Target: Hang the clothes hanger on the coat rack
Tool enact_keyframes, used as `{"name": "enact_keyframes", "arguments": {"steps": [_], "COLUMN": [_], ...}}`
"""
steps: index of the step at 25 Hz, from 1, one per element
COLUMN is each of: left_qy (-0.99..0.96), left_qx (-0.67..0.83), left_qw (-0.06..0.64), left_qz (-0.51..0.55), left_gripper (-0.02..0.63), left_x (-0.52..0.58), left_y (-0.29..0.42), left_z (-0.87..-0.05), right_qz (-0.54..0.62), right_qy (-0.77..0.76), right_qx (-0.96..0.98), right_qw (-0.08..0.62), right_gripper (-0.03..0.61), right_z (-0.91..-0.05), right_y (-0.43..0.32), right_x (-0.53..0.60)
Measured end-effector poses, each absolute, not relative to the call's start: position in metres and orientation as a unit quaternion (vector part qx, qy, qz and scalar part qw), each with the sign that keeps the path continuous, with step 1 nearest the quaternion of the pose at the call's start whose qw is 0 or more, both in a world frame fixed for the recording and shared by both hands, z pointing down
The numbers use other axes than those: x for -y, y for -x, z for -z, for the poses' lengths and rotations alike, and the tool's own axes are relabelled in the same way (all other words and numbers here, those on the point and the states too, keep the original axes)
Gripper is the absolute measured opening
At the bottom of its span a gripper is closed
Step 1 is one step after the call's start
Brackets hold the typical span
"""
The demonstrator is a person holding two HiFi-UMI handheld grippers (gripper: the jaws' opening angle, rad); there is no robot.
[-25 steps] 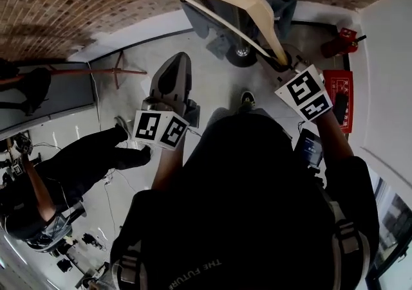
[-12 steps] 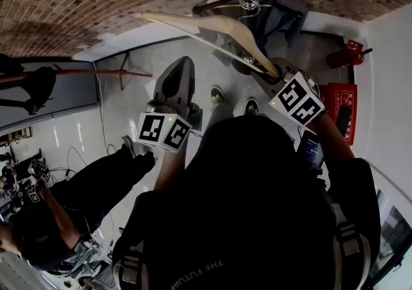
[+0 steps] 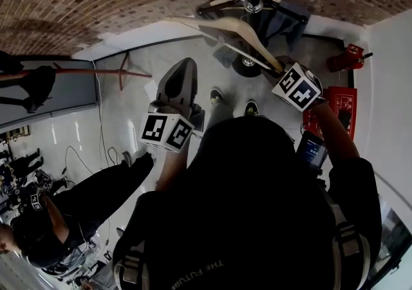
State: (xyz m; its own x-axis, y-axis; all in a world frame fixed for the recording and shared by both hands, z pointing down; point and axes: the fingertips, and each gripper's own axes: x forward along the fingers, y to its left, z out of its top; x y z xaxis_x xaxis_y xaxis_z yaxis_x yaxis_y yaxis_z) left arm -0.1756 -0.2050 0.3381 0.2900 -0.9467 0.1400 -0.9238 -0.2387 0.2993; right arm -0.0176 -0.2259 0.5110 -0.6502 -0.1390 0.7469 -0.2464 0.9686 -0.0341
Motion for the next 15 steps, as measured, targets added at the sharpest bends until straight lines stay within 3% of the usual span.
{"name": "enact_keyframes", "arguments": {"steps": [15], "left_qy": [-0.774], "left_qx": [0.610], "left_qw": [0.164], "left_qz": [0.044], "left_gripper": [0.014], "left_x": [0.193], "left_y": [0.190], "left_z": [-0.338], "right_qz": [-0.102], "right_qy": [-0.095], "right_qx": [0.862], "right_qw": [0.488], "right_gripper": [0.029], "right_z": [-0.558], "right_y": [0.012], "right_x": [0.242]}}
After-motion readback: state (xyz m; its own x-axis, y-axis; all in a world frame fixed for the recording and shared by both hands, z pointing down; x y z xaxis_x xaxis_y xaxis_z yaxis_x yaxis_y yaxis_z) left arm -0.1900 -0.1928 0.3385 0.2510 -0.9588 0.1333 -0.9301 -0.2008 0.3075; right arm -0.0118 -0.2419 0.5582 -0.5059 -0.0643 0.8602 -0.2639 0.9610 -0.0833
